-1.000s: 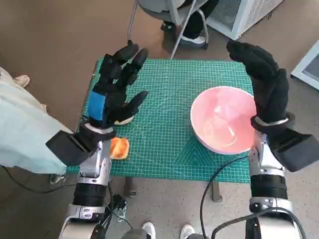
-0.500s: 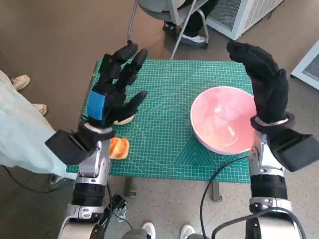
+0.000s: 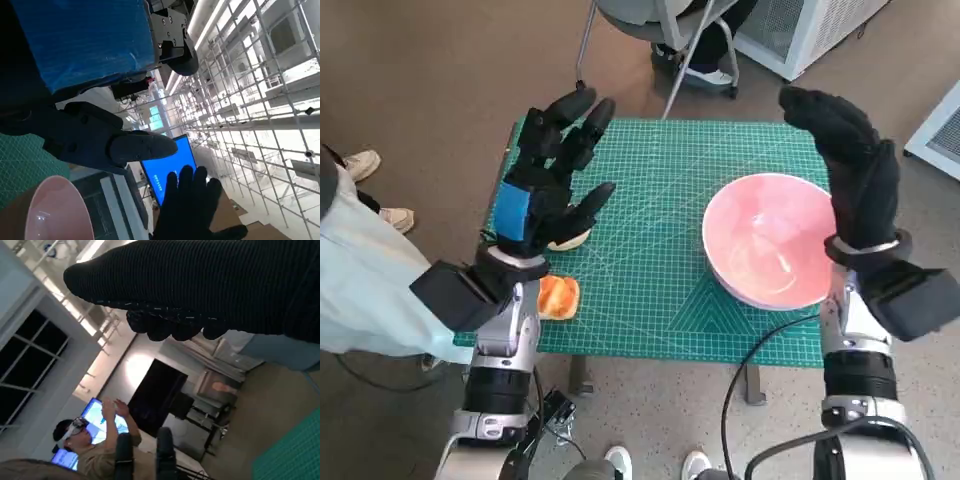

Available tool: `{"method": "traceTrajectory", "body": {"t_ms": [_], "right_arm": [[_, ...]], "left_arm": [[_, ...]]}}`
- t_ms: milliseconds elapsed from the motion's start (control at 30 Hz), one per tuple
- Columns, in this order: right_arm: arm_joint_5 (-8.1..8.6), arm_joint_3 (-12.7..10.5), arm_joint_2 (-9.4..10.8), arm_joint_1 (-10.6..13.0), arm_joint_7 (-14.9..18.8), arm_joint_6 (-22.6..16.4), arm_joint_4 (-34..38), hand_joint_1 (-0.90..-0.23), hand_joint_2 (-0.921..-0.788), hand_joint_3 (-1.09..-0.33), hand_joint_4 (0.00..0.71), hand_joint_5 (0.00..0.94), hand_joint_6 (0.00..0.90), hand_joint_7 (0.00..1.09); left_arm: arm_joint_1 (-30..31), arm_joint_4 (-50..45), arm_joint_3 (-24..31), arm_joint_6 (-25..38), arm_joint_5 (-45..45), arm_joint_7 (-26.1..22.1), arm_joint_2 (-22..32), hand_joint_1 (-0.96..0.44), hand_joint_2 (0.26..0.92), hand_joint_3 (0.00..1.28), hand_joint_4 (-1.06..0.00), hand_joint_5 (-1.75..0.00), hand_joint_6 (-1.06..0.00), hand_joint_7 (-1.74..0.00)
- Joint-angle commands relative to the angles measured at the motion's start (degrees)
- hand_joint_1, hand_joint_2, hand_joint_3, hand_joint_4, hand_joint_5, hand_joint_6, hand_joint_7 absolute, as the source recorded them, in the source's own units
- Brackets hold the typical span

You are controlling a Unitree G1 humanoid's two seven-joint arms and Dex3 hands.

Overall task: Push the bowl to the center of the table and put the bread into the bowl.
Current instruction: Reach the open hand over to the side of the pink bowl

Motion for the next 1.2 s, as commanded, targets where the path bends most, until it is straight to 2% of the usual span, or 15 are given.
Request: {"method": "traceTrajectory", "body": {"t_ms": [33,200,400,700,867,1100,1200], "right_arm": [[0.13,-1.7,-1.6,-0.4,-0.1,-0.3,4.8,-0.623,-0.921,-0.789,0.234,0.0,-0.001,0.58],[-0.13,-3.6,-3.3,-1.8,-1.3,-0.2,10.6,-0.616,-0.921,-0.8,0.217,0.0,-0.001,0.56],[-1.73,-5.0,-5.3,-2.6,-5.2,0.4,16.6,-0.59,-0.921,-0.829,0.198,0.0,-0.001,0.55],[-6.56,-4.5,-7.8,-2.4,-14.6,5.5,23.2,-0.539,-0.921,-0.882,0.195,0.001,-0.001,0.52],[-8.53,-4.0,-8.5,-1.7,-17.8,8.4,25.3,-0.521,-0.921,-0.908,0.2,0.003,-0.001,0.51],[-7.5,-5.1,-8.5,-1.0,-17.6,13.3,27.8,-0.517,-0.921,-0.912,0.198,0.002,0.001,0.5],[-6.92,-6.0,-8.2,-0.8,-17.3,14.8,28.5,-0.522,-0.921,-0.887,0.198,0.001,0.024,0.5]], "left_arm": [[-0.2,-1.2,-0.2,-0.4,0.4,0.2,0.5,-0.48,0.921,0.32,-0.32,0.0,-0.04,-0.77],[-0.1,-1.4,-0.3,-0.3,0.4,0.4,0.5,-0.48,0.921,0.32,-0.32,0.0,-0.04,-0.77],[0.1,-1.5,-0.3,-0.2,0.7,0.7,0.6,-0.48,0.921,0.32,-0.32,0.0,-0.04,-0.77],[0.2,-1.3,-0.4,-0.4,0.9,1.1,0.6,-0.47,0.921,0.32,-0.32,0.0,-0.04,-0.77],[0.3,-1.4,-0.5,-0.4,1.0,1.2,0.6,-0.47,0.921,0.32,-0.32,0.0,-0.04,-0.77],[0.3,-1.3,-0.6,-0.5,1.1,1.4,0.8,-0.47,0.921,0.32,-0.32,0.0,-0.04,-0.77],[0.4,-1.4,-0.6,-0.4,1.2,1.5,0.9,-0.47,0.921,0.32,-0.32,0.0,-0.04,-0.77]]}}
